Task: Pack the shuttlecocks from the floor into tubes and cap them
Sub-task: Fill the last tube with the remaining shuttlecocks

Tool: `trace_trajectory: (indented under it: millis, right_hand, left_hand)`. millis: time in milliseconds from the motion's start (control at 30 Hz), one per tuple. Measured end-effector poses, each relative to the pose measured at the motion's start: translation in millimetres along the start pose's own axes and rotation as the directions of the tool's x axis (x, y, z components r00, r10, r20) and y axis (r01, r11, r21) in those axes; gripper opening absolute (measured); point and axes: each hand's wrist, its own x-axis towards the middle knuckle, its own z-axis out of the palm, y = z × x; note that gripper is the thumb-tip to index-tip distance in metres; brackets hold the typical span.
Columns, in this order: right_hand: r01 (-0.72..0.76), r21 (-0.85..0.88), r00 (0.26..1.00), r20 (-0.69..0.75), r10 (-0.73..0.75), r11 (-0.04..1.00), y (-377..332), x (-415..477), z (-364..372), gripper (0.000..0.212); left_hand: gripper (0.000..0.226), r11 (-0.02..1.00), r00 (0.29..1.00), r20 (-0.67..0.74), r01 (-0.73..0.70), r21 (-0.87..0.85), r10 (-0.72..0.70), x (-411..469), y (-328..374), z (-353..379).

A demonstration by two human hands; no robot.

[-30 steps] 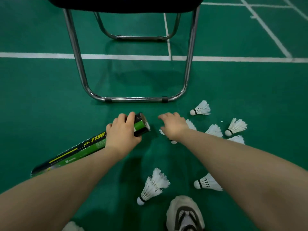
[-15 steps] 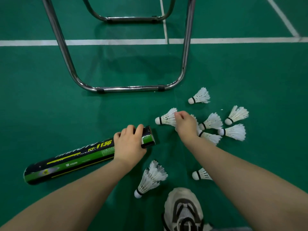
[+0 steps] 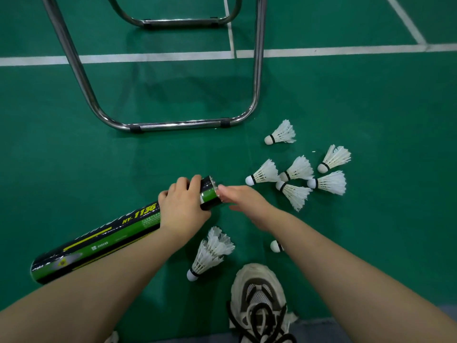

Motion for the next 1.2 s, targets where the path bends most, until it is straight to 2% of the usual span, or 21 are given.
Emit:
trace_trajectory:
  millis: [100,167,200,233,267,333,400,500,533,633,733,800,867,967,1000,1067,1200]
  right_hand:
    - [-0.083,-0.017,0.971,0.225,0.084,0.996,-2.8,0.7,-0.8,0.012]
    - [-0.109,-0.037,0.947,0.299,0.115,0.993,-1.4,4.3,0.2,0.001]
    - [-0.100,-0.023,0.950,0.296,0.102,0.995,-1.1,6.1,0.9,0.003]
    - [-0.070,0.042,0.967,0.248,0.058,0.997,-0.4,7.8,2.3,0.002]
    - [-0.001,0.137,0.990,0.138,-0.018,0.991,-0.3,7.9,4.3,0.005]
    - [0.152,0.256,0.973,-0.207,-0.100,0.955,0.4,7.7,2.2,0.009]
    - [0.183,0.150,0.880,-0.466,-0.094,0.972,3.9,7.6,-9.2,0.015]
    - [0.129,0.018,0.772,-0.629,-0.090,0.991,13.9,11.3,-35.8,0.012]
    - [0.077,-0.019,0.752,-0.656,-0.071,0.997,17.3,15.1,-46.1,0.023]
    - [-0.094,-0.035,0.755,-0.654,0.048,0.995,25.8,31.4,-67.3,0.057]
    - [-0.086,0.133,0.790,-0.595,0.149,0.987,30.6,41.9,-70.3,0.072]
    - [-0.103,0.156,0.790,-0.588,0.176,0.982,33.1,45.7,-68.1,0.068]
    - [-0.072,0.153,0.755,-0.638,0.154,0.986,32.1,45.3,-65.9,0.049]
    - [0.139,0.336,0.741,-0.659,0.127,0.932,21.3,33.4,-57.4,0.006]
    - [0.211,0.403,0.756,-0.644,0.113,0.890,16.3,27.4,-52.9,0.006]
    - [0.279,0.417,0.808,-0.589,0.024,0.865,7.8,15.4,-43.4,0.017]
    - [0.260,0.238,0.916,-0.369,-0.160,0.936,-3.1,1.4,-24.7,0.024]
  left_hand:
    - [0.070,0.998,0.998,-0.016,-0.062,0.027,0.063,-8.4,9.7,0.3]
    - [0.069,0.995,0.996,-0.021,-0.088,0.037,0.089,-11.4,13.7,1.0]
    - [0.069,0.995,0.995,-0.023,-0.094,0.033,0.094,-11.4,14.8,1.0]
    - [0.070,0.995,0.995,-0.025,-0.096,0.028,0.097,-10.0,15.9,0.1]
    - [0.070,0.995,0.995,-0.028,-0.097,0.023,0.098,-7.4,17.5,-1.2]
    - [0.072,0.995,0.994,-0.043,-0.099,0.008,0.099,0.1,23.0,-5.3]
    - [0.072,0.995,0.994,-0.053,-0.097,-0.010,0.096,7.7,28.6,-10.3]
    - [0.072,0.996,0.995,-0.044,-0.085,-0.010,0.084,14.4,29.8,-14.4]
    - [0.072,0.996,0.996,-0.041,-0.084,-0.010,0.083,15.6,29.6,-14.9]
    - [0.072,0.996,0.995,-0.033,-0.090,-0.008,0.090,15.1,31.4,-13.7]
    - [0.072,0.995,0.995,-0.026,-0.101,0.001,0.101,11.8,32.9,-11.3]
    - [0.072,0.995,0.994,-0.021,-0.105,-0.001,0.105,10.8,32.3,-10.9]
    - [0.072,0.994,0.994,-0.024,-0.104,-0.011,0.104,11.7,31.2,-12.3]
    - [0.071,0.995,0.995,-0.035,-0.095,-0.011,0.094,14.2,27.8,-14.3]
    - [0.070,0.996,0.996,-0.034,-0.087,-0.009,0.086,15.1,26.1,-14.4]
    - [0.069,0.997,0.997,-0.031,-0.073,-0.008,0.073,16.2,23.6,-14.3]
    - [0.070,0.998,0.997,-0.035,-0.062,-0.003,0.062,16.5,23.5,-13.0]
